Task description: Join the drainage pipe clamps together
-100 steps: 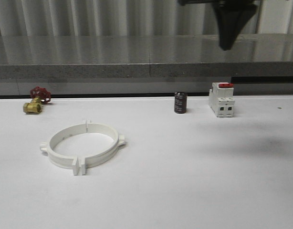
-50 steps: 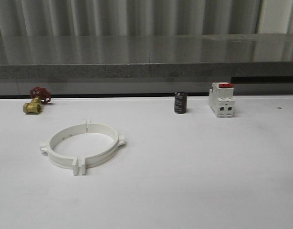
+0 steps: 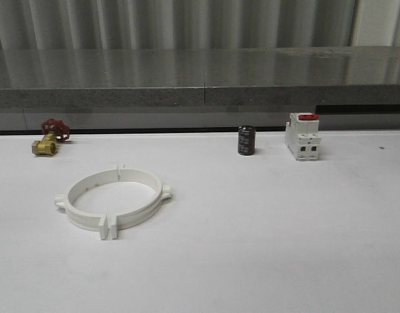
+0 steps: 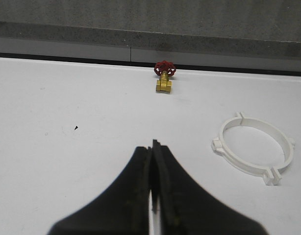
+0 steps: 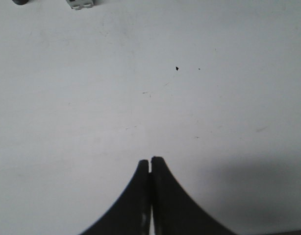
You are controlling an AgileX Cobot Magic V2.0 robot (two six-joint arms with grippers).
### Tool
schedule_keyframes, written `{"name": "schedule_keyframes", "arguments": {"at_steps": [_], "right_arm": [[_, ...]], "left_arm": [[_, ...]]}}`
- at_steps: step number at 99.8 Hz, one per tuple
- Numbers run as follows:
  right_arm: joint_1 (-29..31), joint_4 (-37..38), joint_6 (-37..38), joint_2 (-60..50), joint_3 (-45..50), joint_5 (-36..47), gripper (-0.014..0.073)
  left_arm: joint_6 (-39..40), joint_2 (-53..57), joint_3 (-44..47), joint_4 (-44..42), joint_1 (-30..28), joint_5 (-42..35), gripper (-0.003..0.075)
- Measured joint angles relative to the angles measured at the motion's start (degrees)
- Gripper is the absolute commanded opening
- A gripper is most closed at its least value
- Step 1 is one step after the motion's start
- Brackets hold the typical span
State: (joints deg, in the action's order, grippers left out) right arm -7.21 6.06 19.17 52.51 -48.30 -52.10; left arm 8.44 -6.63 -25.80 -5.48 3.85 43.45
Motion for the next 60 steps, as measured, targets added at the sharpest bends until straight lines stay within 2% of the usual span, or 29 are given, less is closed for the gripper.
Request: {"name": "schedule_keyframes", "arguments": {"at_steps": [16, 60], "right_arm": [[0.00, 0.56, 0.00, -5.50, 3.39, 2.88, -0.0067], [0.00, 4.20, 0.00, -22.63, 19.79, 23.51, -0.0067]], "left_arm": [[0.00, 0.00, 0.00, 0.00, 0.00, 0.00, -0.0021], [0.00, 0.00, 0.00, 0.00, 0.00, 0.00, -0.0021]]}}
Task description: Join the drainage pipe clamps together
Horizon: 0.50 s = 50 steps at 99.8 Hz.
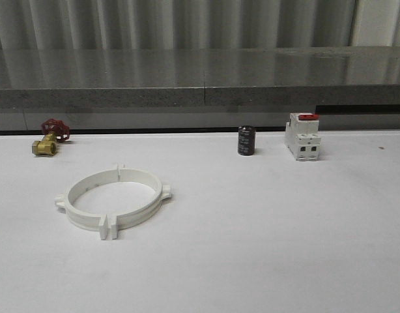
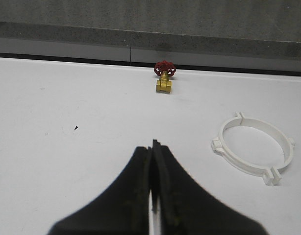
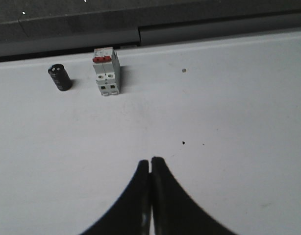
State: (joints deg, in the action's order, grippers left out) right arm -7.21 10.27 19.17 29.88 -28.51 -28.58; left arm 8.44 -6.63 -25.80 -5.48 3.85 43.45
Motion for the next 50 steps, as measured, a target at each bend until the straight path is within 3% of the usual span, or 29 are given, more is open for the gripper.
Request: {"name": "schedule_keyframes", "arguments": {"at_steps": [26, 37, 50], "right_arm": [[1.77, 1.30, -0.83, -9.77, 12.61, 16.40, -0.0067], [4.40, -2.94, -6.54, -11.67, 18.16, 25.34, -0.0067], [6.05, -8.57, -14.72, -15.04, 22.77, 29.04, -0.0067]], "left_arm": [[0.00, 0.00, 0.00, 0.00, 0.00, 0.00, -0.0021], [0.00, 0.00, 0.00, 0.00, 0.00, 0.00, -0.0021], [0.00, 0.00, 0.00, 0.00, 0.00, 0.00, -0.0021]]}}
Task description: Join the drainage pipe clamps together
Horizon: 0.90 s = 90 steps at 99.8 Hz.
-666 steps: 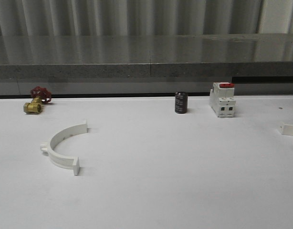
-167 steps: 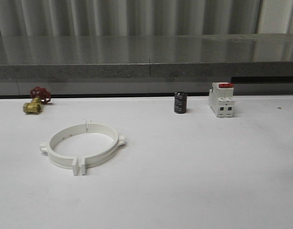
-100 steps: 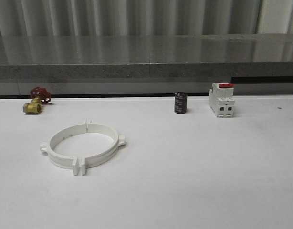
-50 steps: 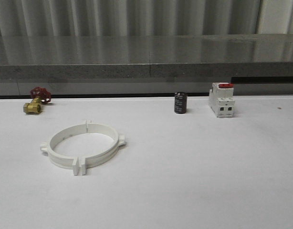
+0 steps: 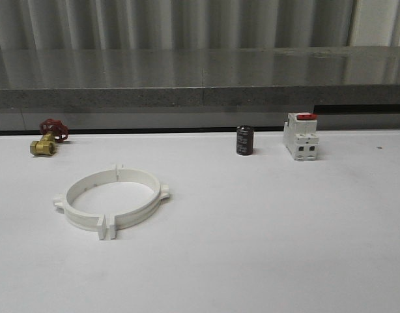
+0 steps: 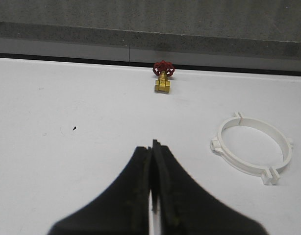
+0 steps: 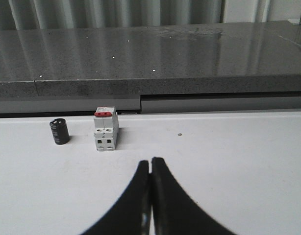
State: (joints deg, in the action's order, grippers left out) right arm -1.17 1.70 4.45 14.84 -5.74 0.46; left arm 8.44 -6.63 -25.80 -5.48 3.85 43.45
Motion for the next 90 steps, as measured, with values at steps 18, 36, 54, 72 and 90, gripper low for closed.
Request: {"name": "schedule_keyframes", "arguments": {"at_steps": [18, 36, 54, 72, 90], "right_arm": [[2.51, -4.15, -2.69, -6.33, 5.99, 0.74, -0.0067], [3.90, -5.66, -3.13, -13.85, 7.30, -4.48, -0.0067], [4.03, -5.79, -3.22, -15.34, 7.30, -7.58, -0.0067], [4.03, -5.79, -3.22, -15.44, 7.30, -8.22, -0.0067], [4.03, -5.79, -3.22, -15.44, 7.30, -8.36, -0.0067]], "left_arm": [[0.00, 0.00, 0.00, 0.00, 0.00, 0.00, -0.0021], [0.00, 0.00, 0.00, 0.00, 0.00, 0.00, -0.0021], [0.00, 0.09, 0.10, 0.00, 0.00, 0.00, -0.0021], [0.00, 0.09, 0.10, 0.00, 0.00, 0.00, -0.0021], [0.00, 0.09, 0.10, 0.00, 0.00, 0.00, -0.0021]]}}
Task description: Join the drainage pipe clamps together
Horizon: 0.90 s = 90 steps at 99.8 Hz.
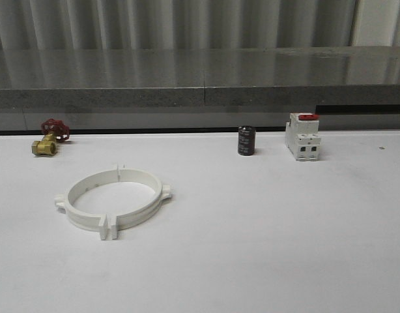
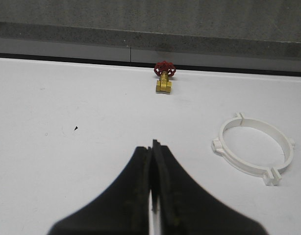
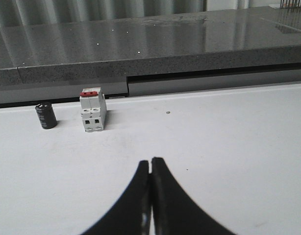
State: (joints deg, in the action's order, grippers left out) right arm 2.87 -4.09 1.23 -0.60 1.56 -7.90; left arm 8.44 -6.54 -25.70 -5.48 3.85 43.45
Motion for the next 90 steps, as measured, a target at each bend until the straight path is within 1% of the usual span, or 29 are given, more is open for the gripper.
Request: {"name": "schedule_keyframes", "arguments": {"at_steps": [72, 90], "right_arm": [[0.00, 0.00, -0.04, 0.00, 0.00, 0.00, -0.0067], [0.00, 0.00, -0.04, 0.00, 0.00, 0.00, -0.0067]], "left_arm": [[0.00, 0.00, 0.00, 0.00, 0.00, 0.00, -0.0021], [0.00, 0.00, 0.38, -1.09, 0.00, -0.48, -0.0021]]}}
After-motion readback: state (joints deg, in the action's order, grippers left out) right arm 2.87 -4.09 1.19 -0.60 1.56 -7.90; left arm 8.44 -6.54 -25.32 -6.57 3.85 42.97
